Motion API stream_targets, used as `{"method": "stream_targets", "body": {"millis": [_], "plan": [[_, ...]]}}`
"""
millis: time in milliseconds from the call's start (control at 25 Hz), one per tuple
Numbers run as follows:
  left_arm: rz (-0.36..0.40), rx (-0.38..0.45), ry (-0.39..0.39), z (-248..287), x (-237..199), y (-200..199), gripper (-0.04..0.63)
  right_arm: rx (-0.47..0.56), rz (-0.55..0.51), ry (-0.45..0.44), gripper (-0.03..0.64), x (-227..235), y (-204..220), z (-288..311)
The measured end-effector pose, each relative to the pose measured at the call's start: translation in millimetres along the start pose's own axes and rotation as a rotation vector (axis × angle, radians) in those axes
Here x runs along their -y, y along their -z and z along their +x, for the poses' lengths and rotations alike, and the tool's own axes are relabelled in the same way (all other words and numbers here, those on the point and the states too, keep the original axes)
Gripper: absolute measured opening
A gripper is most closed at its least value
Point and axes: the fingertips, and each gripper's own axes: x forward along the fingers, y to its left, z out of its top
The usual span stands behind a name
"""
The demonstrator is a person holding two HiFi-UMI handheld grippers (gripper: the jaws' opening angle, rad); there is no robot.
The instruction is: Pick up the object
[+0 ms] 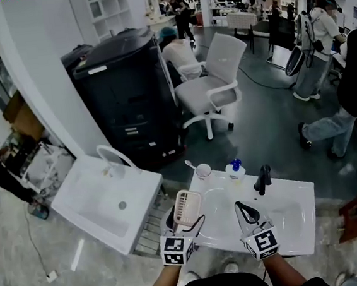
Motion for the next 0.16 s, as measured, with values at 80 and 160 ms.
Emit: {"method": "stream_targets", "body": {"millis": [80, 160], "plan": [[0.001, -0.003, -0.003, 0.6, -0.3, 1.0, 0.468, 0.002, -0.001, 0.001, 0.002, 1.1, -0.2, 0.4], [0.004, -0.003, -0.008, 1.5, -1.4, 1.4, 0.468, 0.004, -0.002, 0.001, 0.002, 2.3, -0.7, 1.0]]}}
